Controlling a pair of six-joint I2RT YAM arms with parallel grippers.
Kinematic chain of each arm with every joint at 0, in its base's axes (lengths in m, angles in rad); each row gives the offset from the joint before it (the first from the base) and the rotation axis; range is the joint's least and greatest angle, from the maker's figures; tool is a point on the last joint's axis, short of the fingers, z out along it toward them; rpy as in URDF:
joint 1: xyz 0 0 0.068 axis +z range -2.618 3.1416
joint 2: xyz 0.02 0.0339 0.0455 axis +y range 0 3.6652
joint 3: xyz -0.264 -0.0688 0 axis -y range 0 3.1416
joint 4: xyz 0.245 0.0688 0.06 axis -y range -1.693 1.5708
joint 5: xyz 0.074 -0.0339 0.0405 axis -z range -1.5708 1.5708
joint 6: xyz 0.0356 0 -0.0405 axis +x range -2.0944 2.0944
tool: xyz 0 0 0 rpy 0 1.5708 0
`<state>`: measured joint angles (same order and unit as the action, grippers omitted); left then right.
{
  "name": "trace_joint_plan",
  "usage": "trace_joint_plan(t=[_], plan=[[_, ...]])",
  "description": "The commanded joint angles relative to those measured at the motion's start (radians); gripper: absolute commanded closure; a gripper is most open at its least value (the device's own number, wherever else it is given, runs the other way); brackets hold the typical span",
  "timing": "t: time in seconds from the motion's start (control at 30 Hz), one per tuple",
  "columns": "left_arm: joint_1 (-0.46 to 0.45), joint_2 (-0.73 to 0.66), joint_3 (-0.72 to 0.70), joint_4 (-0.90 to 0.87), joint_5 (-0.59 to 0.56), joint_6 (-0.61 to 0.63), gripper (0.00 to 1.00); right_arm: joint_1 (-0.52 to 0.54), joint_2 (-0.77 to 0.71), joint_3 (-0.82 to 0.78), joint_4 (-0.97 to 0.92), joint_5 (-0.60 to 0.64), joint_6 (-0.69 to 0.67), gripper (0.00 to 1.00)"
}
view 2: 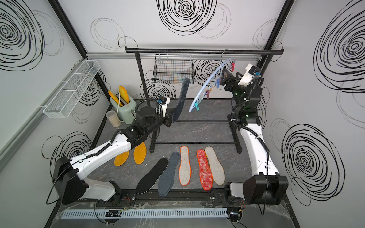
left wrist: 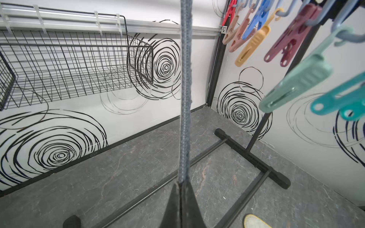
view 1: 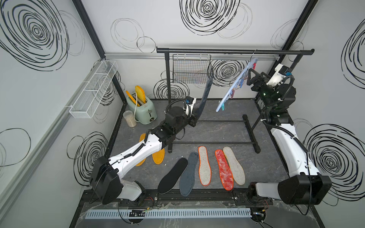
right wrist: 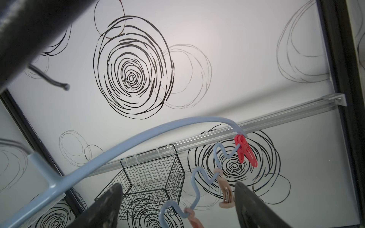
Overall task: Take the shoe insoles off the hanger
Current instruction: Place the insole at the center of the board.
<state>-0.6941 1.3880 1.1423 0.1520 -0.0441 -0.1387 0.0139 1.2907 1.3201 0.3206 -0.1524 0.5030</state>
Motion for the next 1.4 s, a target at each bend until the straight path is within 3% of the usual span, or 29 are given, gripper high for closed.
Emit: trace_joint_plan(t=[0.0, 0.33, 0.47, 0.6, 0.7, 0.8, 1.17, 1.37], plan=[[-0.011, -0.063, -0.05, -0.02, 0.019, -0.099, 1.0, -0.008, -0.069, -0.072, 0.008, 0.033, -0.021, 0.11], [-0.007, -0.276, -0.278, -0.248, 0.173, -0.306, 1.0, -0.035, -0.34, -0.384, -0.095, 0.177, -0.025, 0.1], [-0.011, -0.368, -0.43, -0.203, 0.319, -0.427, 1.0, -0.032, -0.43, -0.506, -0.127, 0.182, -0.005, 0.11], [-0.069, -0.371, -0.571, -0.032, 0.468, -0.63, 1.0, -0.028, -0.501, -0.613, -0.116, 0.182, 0.023, 0.12], [-0.187, -0.316, -0.617, 0.111, 0.431, -0.74, 1.0, -0.02, -0.52, -0.65, -0.127, 0.17, 0.035, 0.13], [-0.278, -0.195, -0.577, 0.154, 0.393, -0.793, 1.0, -0.016, -0.529, -0.679, -0.134, 0.158, 0.043, 0.13], [-0.383, 0.088, -0.557, 0.422, 0.333, -1.124, 1.0, -0.009, -0.57, -0.729, -0.163, 0.156, 0.051, 0.13], [-0.436, 0.139, -0.551, 0.467, 0.199, -1.217, 1.0, -0.008, -0.583, -0.739, -0.168, 0.151, 0.055, 0.13]])
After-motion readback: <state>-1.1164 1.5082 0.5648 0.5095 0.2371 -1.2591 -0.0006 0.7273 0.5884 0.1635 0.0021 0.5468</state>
